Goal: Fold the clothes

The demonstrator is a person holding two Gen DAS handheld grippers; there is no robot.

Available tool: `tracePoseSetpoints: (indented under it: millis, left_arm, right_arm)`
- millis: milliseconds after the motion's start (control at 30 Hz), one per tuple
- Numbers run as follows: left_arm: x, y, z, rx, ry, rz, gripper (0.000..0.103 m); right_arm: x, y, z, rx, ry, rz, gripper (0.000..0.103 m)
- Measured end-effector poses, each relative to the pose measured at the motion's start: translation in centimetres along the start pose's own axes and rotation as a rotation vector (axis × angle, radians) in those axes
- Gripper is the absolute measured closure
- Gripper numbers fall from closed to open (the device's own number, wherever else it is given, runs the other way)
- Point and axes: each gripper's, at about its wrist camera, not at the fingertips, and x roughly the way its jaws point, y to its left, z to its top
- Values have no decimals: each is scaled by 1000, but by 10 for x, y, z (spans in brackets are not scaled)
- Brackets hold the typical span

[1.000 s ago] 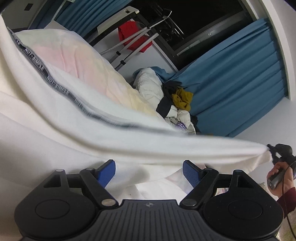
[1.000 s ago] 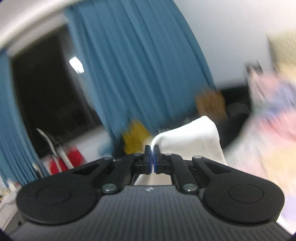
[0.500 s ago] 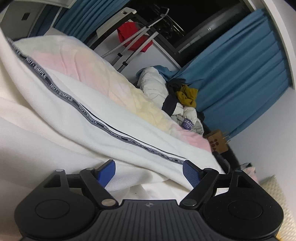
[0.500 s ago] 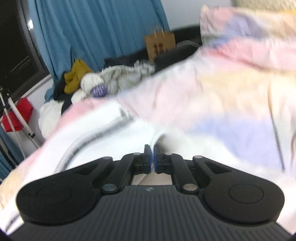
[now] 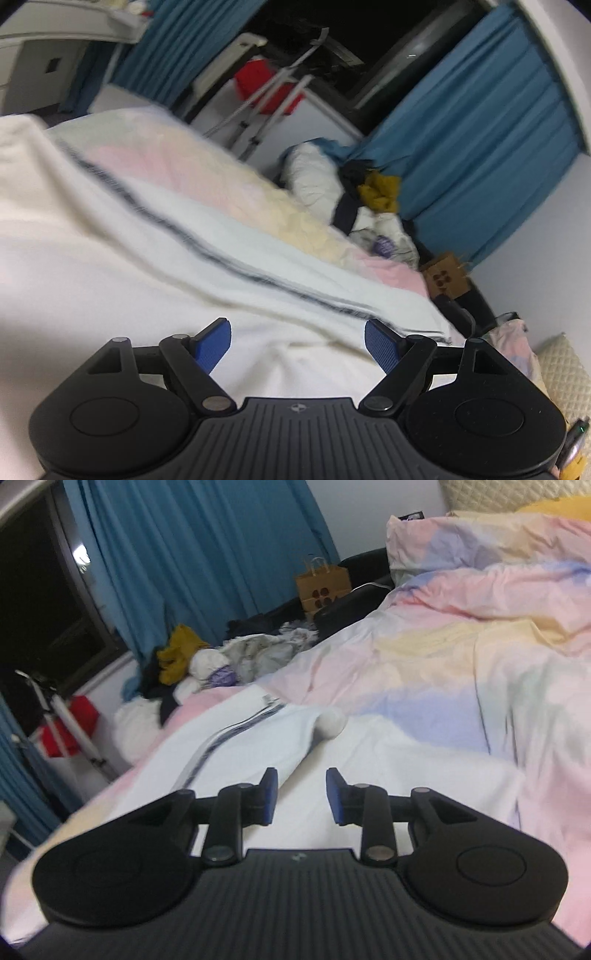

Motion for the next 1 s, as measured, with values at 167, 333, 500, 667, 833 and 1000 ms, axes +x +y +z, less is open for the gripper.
tracePoseSetpoints:
  millis: [167,333,500,667,833,1000]
  left_arm:
    - [-44,15,2,-107,39,74,23]
    - [-99,27,1,-195,-10,54,17]
    - [-143,57,-9,-354,-43,142,16]
    - [-174,72,-16,-411,-79,220,15]
    - [-172,81,-23,-411,-31,308,15]
    - [-166,101,-29,-483,1,393,16]
  right_arm:
    - [-41,2,-13,19,13,23,53]
    - [-56,-7,-12,54,40,61,25]
    - [-53,-27,-15,105,110,74,17]
    - [-45,-38,-16,138,137,55,17]
    - [-44,-49,-16,165,126,-12,17]
    - [-45,-67,-16,232,98,-76,17]
